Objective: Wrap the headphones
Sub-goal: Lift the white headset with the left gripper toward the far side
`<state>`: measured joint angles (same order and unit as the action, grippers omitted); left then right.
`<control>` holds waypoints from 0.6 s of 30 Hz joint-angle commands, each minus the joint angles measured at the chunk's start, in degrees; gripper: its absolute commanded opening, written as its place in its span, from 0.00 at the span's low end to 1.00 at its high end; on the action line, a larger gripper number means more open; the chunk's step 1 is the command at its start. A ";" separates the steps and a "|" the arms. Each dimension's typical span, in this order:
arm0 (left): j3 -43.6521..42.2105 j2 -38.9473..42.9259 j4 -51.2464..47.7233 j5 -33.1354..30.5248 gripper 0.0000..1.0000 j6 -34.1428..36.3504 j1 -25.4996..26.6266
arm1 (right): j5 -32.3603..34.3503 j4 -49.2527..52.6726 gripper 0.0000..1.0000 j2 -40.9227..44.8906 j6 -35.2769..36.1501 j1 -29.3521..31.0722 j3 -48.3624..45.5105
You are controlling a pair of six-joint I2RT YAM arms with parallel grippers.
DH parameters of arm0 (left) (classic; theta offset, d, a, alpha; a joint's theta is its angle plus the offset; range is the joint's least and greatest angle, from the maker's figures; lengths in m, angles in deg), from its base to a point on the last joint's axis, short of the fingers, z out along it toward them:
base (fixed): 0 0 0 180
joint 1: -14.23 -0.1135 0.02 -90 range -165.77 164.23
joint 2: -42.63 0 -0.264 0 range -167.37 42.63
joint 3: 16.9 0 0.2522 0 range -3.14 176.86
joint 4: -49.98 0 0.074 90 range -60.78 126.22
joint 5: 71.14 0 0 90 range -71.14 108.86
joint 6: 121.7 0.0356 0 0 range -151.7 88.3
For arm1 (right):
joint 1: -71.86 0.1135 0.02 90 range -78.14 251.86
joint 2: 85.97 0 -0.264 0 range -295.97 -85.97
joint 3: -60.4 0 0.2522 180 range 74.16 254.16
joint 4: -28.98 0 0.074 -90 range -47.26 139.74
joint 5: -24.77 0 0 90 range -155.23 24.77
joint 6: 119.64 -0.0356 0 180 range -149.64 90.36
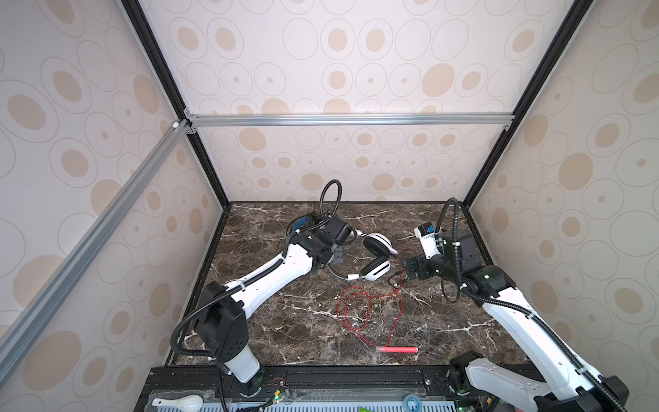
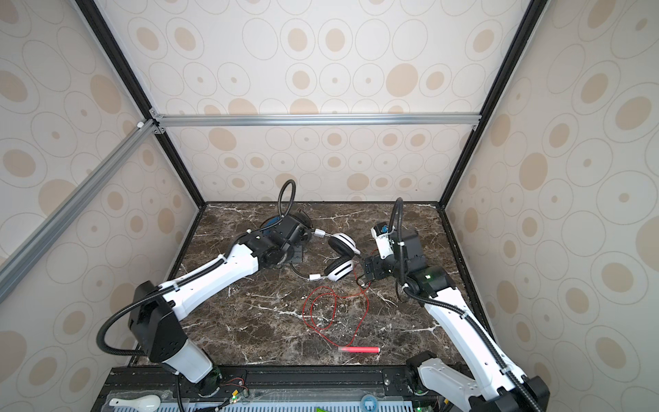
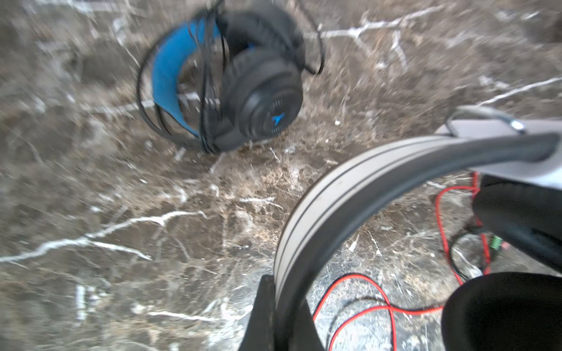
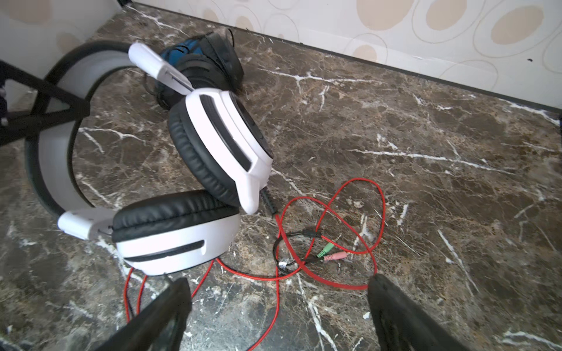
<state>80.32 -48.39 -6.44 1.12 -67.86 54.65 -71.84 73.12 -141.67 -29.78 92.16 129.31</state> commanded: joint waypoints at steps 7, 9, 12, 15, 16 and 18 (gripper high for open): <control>9.64 2.96 -5.14 1.92 0.00 15.90 -3.45 | -12.70 -0.48 0.93 12.32 3.07 0.43 -3.83; 9.54 3.31 -5.03 1.51 0.00 16.94 -3.54 | -14.07 1.09 0.93 13.47 3.89 0.39 -3.83; 8.67 4.30 -3.84 2.38 0.00 16.96 -4.88 | -16.91 2.58 0.93 14.60 4.91 0.35 -4.11; 6.75 5.56 -0.41 6.92 0.00 15.83 -6.70 | -18.63 1.78 0.92 15.19 3.08 0.44 -4.20; 5.69 5.81 0.92 8.63 0.00 15.86 -7.04 | -19.09 0.30 0.91 15.35 1.58 0.35 -4.76; 4.35 5.86 2.52 9.94 0.00 16.01 -7.50 | -18.42 -2.58 0.91 15.13 -1.12 0.40 -5.66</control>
<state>84.93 -44.98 -9.36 6.47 -51.84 47.96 -88.34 73.14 -126.83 -28.14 92.16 124.92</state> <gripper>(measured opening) 0.067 0.912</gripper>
